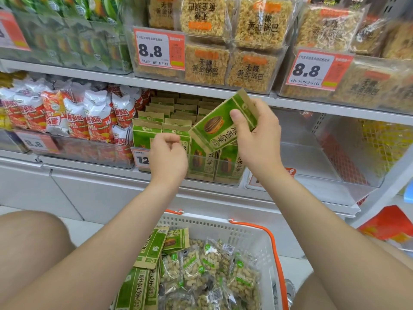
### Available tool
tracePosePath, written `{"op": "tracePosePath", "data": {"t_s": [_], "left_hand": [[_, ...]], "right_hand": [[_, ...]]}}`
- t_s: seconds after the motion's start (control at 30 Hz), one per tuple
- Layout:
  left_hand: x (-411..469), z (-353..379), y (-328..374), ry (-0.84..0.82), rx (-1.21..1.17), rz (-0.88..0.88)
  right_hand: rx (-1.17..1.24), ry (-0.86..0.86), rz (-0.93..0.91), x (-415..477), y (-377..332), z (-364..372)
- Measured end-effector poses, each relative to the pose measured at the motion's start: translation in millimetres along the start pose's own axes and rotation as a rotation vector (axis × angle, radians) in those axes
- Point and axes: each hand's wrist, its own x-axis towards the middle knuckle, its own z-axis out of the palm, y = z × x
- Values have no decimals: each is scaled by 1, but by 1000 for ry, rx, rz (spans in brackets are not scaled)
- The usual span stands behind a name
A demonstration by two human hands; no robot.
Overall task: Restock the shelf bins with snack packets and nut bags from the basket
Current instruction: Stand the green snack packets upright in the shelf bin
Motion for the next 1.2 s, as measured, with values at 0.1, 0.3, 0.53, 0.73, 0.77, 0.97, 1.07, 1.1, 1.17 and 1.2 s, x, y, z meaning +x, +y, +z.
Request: {"op": "tracePosePath", "data": {"t_s": [0.1,0.3,0.53,0.73,0.77,0.97,1.07,1.1,1.17,1.2], "left_hand": [[0,0,-7,-146,215,52],[-4,3,-15,-254,525,129],[-5,-2,-15,-233,566,188],[-1,-6,-21,-205,515,213],[0,-8,-21,-203,509,210],[4,-15,-32,-291,713,193],[12,-17,-51,-391,918,165],[14,-17,-59,-421,990,146],[15,-18,-75,-502,1120,101],[15,-19,-82,-545,1166,85]], "right_hand": [[-73,-95,-167,4,4,4],[-309,-291,-265,17,28,28],[-718,-395,-216,27,28,43],[-842,-551,-254,27,28,52],[-862,-529,-245,25,28,53],[-1044,-427,-327,3,24,56],[-1025,-242,-441,-13,20,55],[-974,-229,-517,-20,18,56],[-851,-351,-573,-39,15,61],[-826,-471,-532,-50,15,64]]}}
